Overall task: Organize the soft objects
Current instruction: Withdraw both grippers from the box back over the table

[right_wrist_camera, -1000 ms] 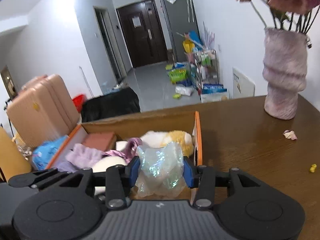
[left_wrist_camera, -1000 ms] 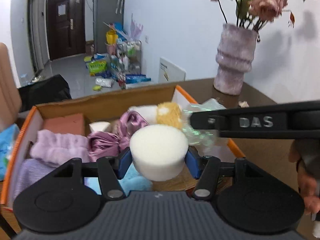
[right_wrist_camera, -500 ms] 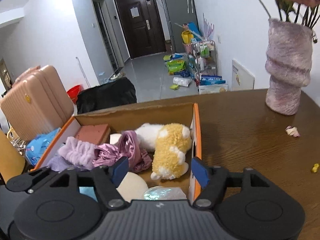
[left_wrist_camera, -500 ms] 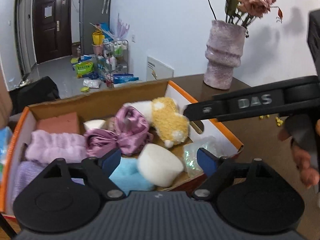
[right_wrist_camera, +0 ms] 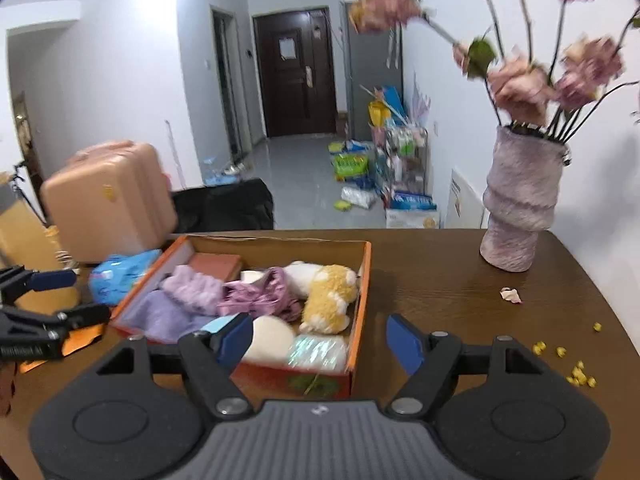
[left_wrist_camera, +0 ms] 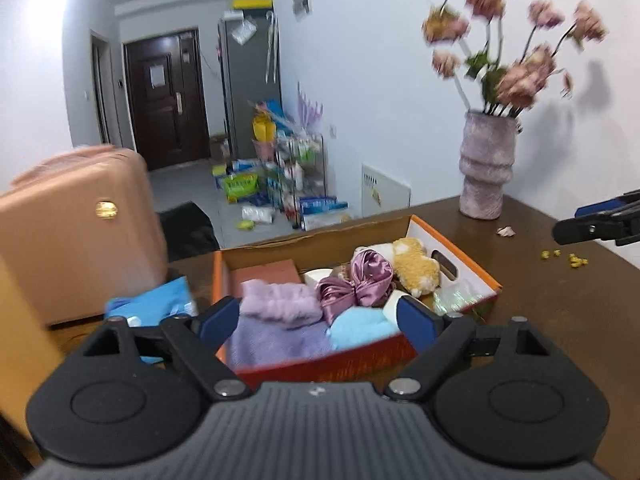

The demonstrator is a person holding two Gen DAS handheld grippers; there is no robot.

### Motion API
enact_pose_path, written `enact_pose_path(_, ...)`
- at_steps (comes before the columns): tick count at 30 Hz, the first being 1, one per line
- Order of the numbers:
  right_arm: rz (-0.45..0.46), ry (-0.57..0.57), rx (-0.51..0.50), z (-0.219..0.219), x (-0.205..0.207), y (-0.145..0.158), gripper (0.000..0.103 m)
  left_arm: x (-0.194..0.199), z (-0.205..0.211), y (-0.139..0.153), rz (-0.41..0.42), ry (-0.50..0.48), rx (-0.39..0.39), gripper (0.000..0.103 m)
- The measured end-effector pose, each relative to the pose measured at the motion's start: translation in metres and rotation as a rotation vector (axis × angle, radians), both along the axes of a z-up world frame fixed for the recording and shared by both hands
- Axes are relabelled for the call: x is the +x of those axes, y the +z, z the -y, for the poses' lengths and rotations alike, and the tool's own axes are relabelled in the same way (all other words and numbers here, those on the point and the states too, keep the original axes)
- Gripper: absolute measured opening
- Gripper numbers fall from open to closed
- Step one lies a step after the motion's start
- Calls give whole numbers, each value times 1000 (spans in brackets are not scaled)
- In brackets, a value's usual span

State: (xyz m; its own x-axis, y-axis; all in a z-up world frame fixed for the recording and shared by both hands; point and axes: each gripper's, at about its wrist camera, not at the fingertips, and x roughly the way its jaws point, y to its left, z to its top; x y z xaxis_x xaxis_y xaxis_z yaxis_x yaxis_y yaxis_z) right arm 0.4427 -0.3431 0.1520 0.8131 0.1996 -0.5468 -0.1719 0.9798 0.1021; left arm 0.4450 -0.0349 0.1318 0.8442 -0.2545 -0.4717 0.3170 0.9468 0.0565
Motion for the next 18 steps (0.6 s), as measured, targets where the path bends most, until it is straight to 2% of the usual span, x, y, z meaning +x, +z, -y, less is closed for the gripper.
enact_pose_path(4, 69, 50, -16, -10, -81, 0, 77, -80, -34, 1, 74, 54, -37, 93)
enact_pose_path(8, 171, 76, -8, -23, -162, -19, 85, -168, -59, -18, 119, 124, -111, 98)
enact_pose_path(13, 187, 51, 1, -46, -245, -59, 85, -259, -62, -47, 189, 253, -44, 99)
enact_pose_path(16, 194, 31, -31, -62, -288, -79, 86, -299, -70, -61, 158, 305, -101, 101)
enact_pose_path(18, 145, 50, 3, -66, -307, -92, 86, -312, -75, -67, 117, 312, -139, 101)
